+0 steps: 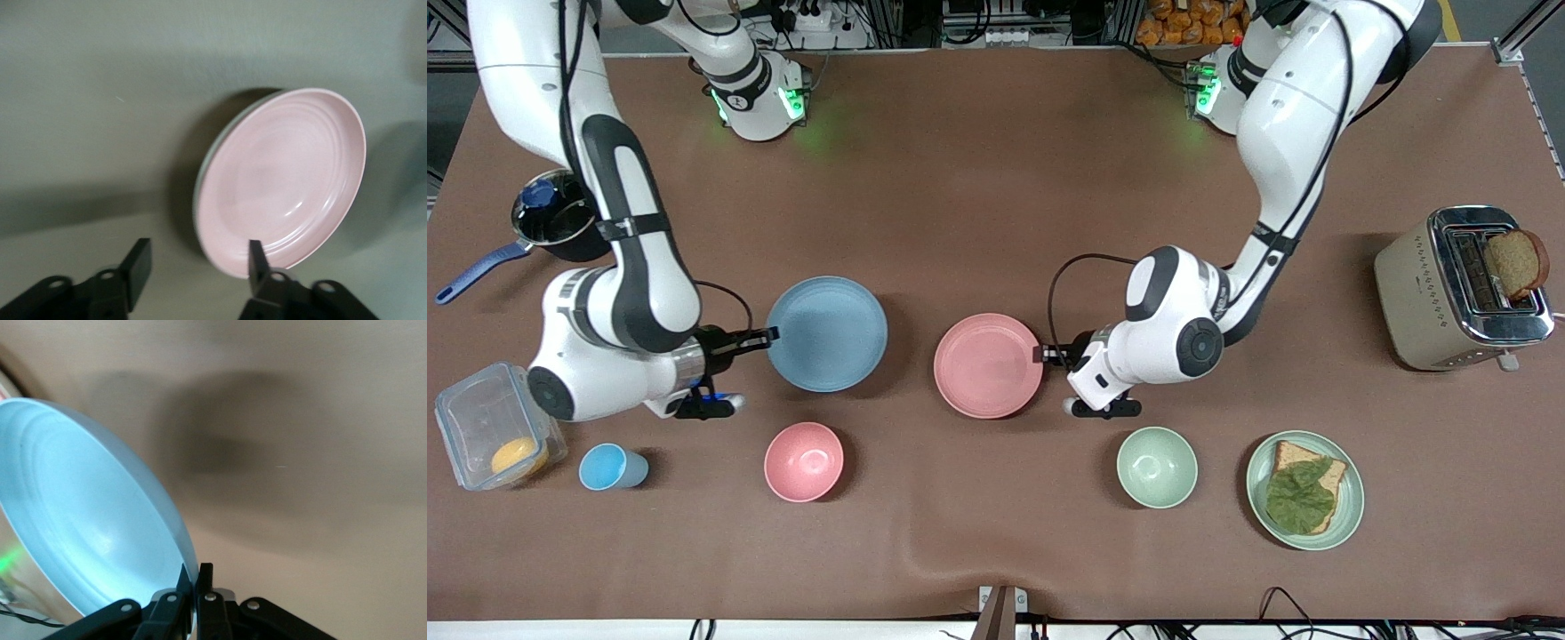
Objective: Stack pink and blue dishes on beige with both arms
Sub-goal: 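Lower the blue plate onto the pink plate with the right gripper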
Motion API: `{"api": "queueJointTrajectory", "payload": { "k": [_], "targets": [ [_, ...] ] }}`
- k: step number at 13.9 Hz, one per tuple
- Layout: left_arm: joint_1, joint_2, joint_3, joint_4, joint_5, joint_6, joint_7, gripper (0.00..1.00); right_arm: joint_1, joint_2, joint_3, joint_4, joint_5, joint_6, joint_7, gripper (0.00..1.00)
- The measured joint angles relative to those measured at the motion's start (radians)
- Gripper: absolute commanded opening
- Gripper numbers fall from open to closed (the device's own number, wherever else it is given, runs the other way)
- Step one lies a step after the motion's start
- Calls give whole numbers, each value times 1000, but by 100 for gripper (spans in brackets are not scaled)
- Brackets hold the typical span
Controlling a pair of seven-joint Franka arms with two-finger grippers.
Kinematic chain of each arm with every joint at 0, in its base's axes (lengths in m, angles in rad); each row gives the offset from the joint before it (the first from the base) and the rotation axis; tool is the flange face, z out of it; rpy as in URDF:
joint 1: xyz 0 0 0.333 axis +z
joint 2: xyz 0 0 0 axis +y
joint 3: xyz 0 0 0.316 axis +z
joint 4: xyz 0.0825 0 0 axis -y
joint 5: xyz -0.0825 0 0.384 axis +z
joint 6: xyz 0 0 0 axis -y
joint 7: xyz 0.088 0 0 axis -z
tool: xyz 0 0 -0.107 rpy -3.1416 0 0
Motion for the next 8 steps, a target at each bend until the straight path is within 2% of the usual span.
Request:
{"api": "queueJointTrajectory", "payload": {
  "k": [2,5,8],
  "targets": [
    [40,-81,3,7,135,-78,-1,100,55,8,1,14,29,32,77,0],
    [100,-187,9,7,302,-164,2,100,163,39,2,31,88,156,177,0],
    [148,-242,16,5,345,-187,33,100,248,86,1,32,174,281,196,0]
  ]
}}
